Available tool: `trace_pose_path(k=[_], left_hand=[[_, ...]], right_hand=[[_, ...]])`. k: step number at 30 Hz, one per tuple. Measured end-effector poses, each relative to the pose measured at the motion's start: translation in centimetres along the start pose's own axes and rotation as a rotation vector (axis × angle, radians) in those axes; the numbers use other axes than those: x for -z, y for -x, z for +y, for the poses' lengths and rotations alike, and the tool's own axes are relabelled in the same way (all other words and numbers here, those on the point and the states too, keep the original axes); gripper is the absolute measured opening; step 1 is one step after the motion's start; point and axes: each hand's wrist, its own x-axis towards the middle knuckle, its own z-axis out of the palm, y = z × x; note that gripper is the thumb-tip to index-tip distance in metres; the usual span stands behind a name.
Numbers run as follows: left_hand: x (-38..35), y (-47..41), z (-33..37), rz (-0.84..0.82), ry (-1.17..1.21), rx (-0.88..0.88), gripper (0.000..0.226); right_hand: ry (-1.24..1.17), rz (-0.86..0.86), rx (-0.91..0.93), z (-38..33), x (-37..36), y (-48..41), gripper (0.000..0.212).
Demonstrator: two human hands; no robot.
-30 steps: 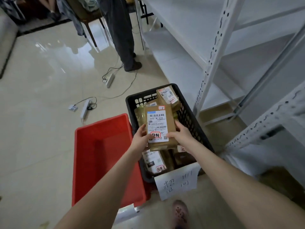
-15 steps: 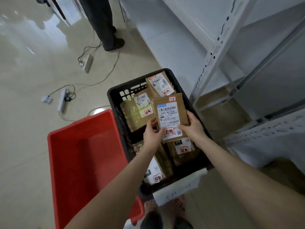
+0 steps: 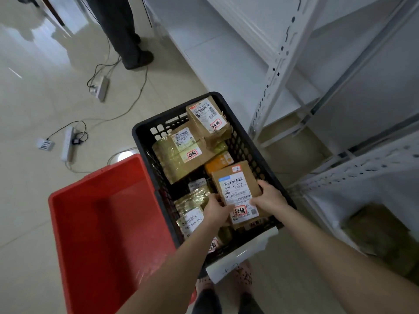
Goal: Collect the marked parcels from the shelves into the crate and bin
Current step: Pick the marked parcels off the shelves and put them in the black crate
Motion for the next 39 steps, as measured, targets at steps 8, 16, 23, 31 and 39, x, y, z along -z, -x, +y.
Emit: trace_pose_path(k=[8,16,23,31,39], left_hand=[[0.9,-0.7,2.7,0.097,0.09,-0.158,0.035],[-0.6,0.2,0.7,0.067,-0.178,-0.036,0.048],[1.1,-1.9,4.5,0.169,-0.384,-0.296,0.092],[-0.2,-2.9,4.6,0.133,-0.343,-0.254,0.072],[-0.1,-1.1,4.4,0.057,0.097,0.003,0.024]], right_hand=[[-0.024,0.146,0.146,-2.9,1.0,-0.5,0.064],[0.32,0.109,0.066,-0.6,0.6,0.7,0.084],[0.475,0.109,0.265,-1.8,0.0,0.7,0.096],[0.562,0.024,0.2,-1.8,-1.6,0.5,0.117],[0.134,0.168,0.22,-2.8,-0.8,0.1,0.08]])
